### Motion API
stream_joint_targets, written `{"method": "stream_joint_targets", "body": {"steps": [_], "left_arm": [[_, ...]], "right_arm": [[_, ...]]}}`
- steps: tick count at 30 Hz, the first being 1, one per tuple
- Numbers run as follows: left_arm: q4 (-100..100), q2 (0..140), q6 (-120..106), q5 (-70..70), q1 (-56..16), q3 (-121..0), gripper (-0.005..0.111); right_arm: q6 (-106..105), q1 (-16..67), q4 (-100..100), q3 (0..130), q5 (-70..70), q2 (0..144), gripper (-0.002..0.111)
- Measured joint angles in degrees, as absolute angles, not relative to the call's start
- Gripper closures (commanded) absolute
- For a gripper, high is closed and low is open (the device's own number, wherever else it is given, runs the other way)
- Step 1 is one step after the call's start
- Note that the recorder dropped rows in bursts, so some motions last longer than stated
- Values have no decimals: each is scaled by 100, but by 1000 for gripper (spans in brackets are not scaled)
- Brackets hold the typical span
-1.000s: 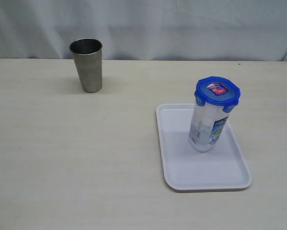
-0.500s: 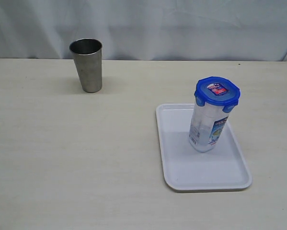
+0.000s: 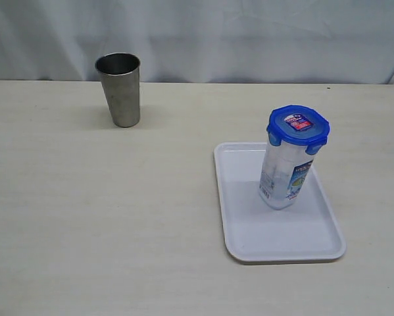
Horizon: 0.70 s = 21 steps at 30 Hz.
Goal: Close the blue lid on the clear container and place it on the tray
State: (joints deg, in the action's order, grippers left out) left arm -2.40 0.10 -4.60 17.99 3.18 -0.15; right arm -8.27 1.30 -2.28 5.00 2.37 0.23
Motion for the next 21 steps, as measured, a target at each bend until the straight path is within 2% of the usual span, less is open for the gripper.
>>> {"method": "stream_joint_targets", "body": {"steps": [9,21], "left_arm": [[-240,10,-460,1799,318,-15,107],[-240,10,-460,1799,318,-15,107]], "right_arm": [[-237,130,473,30,123,23,104],[353,130,951,21,656,23,104]]}}
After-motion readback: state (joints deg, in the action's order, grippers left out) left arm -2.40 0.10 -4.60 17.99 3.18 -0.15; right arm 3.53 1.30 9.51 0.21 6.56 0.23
